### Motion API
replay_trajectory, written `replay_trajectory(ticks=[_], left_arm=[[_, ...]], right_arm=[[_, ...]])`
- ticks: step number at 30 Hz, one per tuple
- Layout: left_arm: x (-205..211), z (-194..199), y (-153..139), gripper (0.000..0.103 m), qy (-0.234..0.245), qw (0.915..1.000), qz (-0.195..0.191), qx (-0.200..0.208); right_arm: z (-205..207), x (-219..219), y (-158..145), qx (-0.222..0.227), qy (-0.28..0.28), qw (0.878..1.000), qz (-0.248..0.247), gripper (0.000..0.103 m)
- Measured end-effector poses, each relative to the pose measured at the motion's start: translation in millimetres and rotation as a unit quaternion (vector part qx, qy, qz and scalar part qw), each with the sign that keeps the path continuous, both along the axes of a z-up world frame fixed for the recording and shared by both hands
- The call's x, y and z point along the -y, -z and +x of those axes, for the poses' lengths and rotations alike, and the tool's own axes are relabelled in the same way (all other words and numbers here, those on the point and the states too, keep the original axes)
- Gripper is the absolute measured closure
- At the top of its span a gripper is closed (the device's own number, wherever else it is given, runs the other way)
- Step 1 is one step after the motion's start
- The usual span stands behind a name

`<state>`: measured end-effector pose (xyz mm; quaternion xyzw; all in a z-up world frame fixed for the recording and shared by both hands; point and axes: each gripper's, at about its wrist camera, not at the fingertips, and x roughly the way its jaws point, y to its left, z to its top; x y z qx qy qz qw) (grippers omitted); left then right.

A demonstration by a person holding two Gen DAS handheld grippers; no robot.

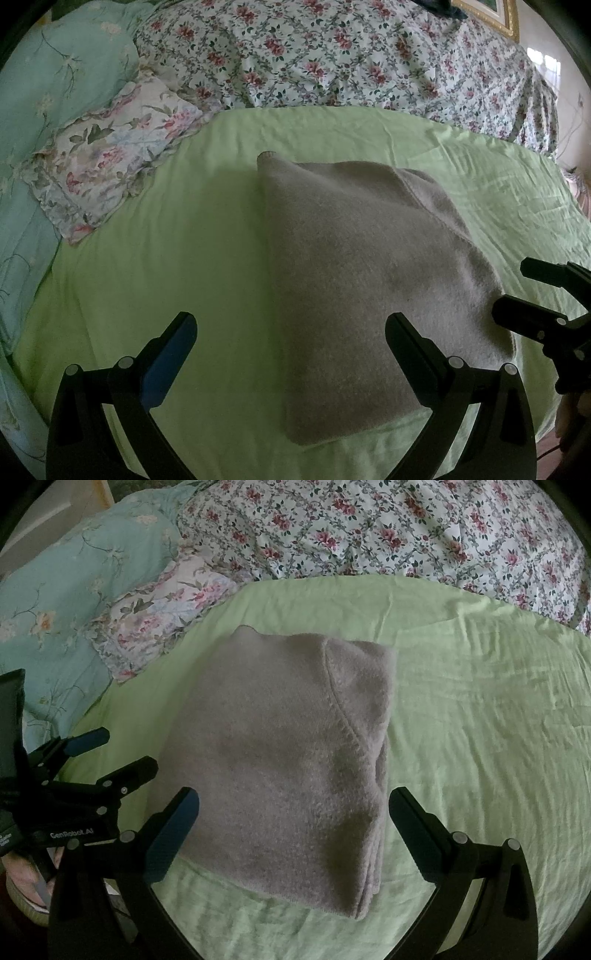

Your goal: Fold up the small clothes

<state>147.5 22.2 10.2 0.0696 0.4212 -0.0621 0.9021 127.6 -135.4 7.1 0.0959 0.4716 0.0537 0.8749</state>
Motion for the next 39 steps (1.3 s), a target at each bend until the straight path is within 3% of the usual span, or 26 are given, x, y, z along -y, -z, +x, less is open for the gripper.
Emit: replay_trajectory(ticks=[27,39], left_arm=[[4.8,3.3,-3.2,0.001,0.0,1.0,0.001,0.005],[-0.9,14.1,0.8,0.001,-0.007,0.9999,0.01,0.005]], right_arm=[[2.8,3.1,-7.0,0.012,0.0,1.0,0.001,0.001],[15.3,15.5,5.1,-0.001,0.009,1.0,0.005,0.001]])
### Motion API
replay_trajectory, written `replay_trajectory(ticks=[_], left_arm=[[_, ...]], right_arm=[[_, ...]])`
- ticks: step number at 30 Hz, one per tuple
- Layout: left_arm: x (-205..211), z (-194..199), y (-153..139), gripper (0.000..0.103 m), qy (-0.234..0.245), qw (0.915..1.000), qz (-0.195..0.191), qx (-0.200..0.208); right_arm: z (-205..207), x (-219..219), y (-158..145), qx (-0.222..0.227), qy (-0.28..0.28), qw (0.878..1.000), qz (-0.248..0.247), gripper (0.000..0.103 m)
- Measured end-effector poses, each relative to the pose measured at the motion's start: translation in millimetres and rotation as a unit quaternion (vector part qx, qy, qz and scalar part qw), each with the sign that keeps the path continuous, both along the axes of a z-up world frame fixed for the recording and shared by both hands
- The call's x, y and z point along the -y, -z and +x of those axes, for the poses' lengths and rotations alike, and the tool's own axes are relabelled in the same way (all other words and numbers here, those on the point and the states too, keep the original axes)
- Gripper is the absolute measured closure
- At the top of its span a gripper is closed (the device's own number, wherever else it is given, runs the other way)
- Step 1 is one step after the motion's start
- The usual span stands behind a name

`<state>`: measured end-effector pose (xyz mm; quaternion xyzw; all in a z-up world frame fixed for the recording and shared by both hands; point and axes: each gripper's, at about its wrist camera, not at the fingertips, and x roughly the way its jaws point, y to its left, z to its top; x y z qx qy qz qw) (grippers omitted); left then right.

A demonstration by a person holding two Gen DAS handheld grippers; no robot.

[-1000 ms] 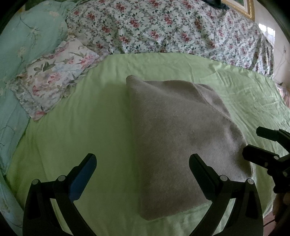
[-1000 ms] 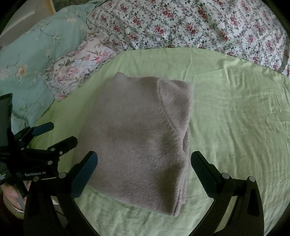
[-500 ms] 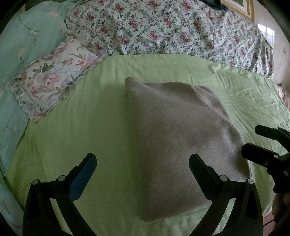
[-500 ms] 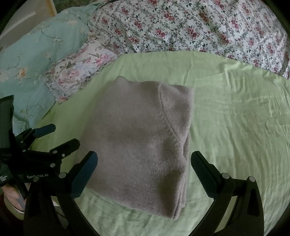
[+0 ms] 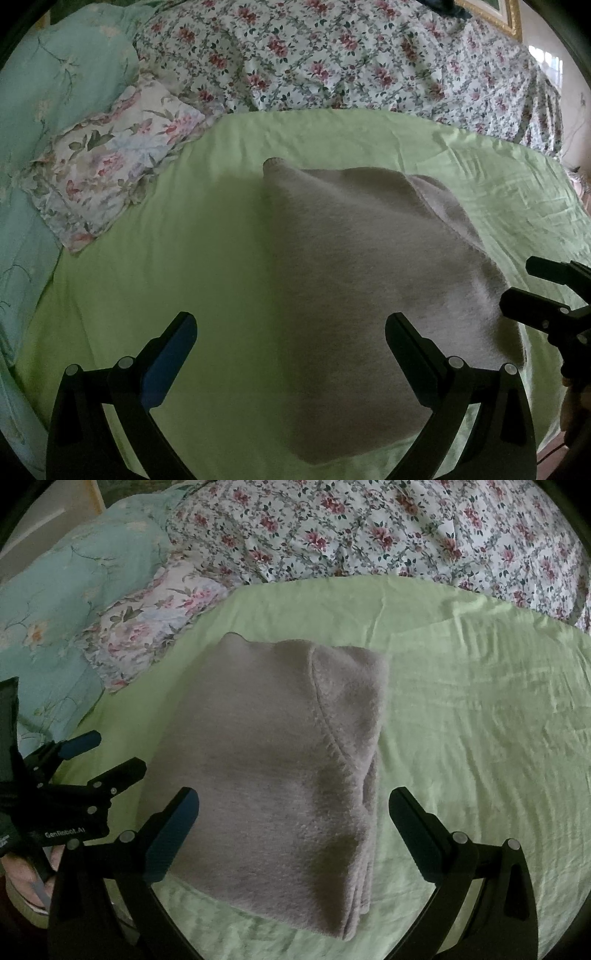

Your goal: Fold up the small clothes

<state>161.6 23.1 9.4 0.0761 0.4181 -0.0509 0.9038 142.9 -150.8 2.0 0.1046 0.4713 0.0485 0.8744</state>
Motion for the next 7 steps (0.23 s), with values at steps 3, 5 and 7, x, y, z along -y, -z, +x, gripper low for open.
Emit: replay_trajectory(ticks=[3,5,7], left_arm=[[0.2,-1.5,-0.4,0.001,-0.001,1.0,0.001,0.001],[0.4,-2.5,-1.0,0.001,-0.002,1.0,0.002,0.002],[0.5,-3.6,-1.4,0.001,-0.002,1.0,0.0,0.001]], right_arm=[[0.8,-0.1,1.0,-0.001,-0.001,1.0,0.0,0.001],[1.2,-0.4,1.1,-0.001,-0.001,1.0,0.0,0.001],[1.1,-0.7,1.1,-0.001,-0.001,1.0,0.001,0.001]])
